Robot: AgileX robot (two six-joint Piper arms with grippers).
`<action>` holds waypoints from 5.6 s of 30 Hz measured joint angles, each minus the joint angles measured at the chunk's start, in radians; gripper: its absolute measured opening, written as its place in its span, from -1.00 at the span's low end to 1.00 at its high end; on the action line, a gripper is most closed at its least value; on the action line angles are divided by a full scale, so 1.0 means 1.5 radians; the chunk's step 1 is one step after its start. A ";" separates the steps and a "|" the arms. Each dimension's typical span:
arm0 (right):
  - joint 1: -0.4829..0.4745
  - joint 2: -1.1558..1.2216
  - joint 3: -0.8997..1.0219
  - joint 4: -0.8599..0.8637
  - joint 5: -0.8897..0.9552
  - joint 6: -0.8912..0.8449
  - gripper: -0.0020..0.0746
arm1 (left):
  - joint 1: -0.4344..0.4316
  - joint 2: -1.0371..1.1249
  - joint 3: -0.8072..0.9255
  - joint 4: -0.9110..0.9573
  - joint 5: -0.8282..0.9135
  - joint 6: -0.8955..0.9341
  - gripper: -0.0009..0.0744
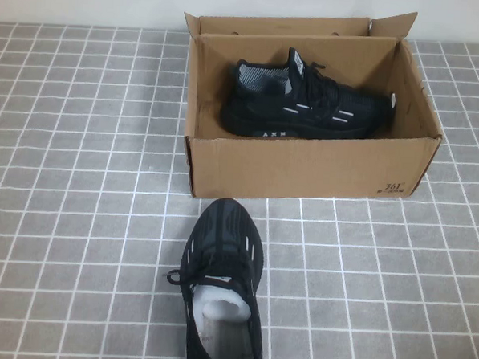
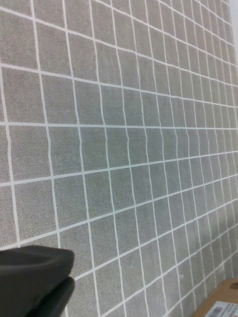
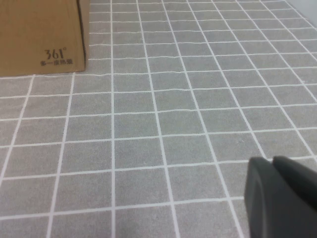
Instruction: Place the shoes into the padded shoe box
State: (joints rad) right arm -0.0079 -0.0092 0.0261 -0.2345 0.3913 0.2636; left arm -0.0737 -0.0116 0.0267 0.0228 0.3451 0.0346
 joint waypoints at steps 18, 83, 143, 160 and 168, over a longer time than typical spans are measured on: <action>0.000 0.000 0.000 0.000 0.000 0.000 -0.97 | 0.000 0.000 0.000 0.000 0.000 0.000 -0.99; 0.000 -0.003 0.000 0.000 0.000 0.000 -0.97 | 0.000 0.157 -0.581 0.131 0.003 -0.271 -0.99; 0.000 -0.003 0.000 0.000 0.001 0.000 -0.97 | -0.474 0.854 -0.661 -0.109 0.272 0.207 -0.78; 0.000 -0.003 0.000 0.000 0.001 0.000 -0.97 | -0.478 1.025 -0.705 -0.015 0.256 0.165 0.41; 0.000 -0.003 0.000 0.000 0.001 0.000 -0.97 | -0.485 1.040 -0.712 0.066 0.237 0.013 -0.66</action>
State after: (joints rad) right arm -0.0079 -0.0143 0.0261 -0.2345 0.3932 0.2636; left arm -0.8008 1.5483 -1.0408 0.1213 0.7011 0.0545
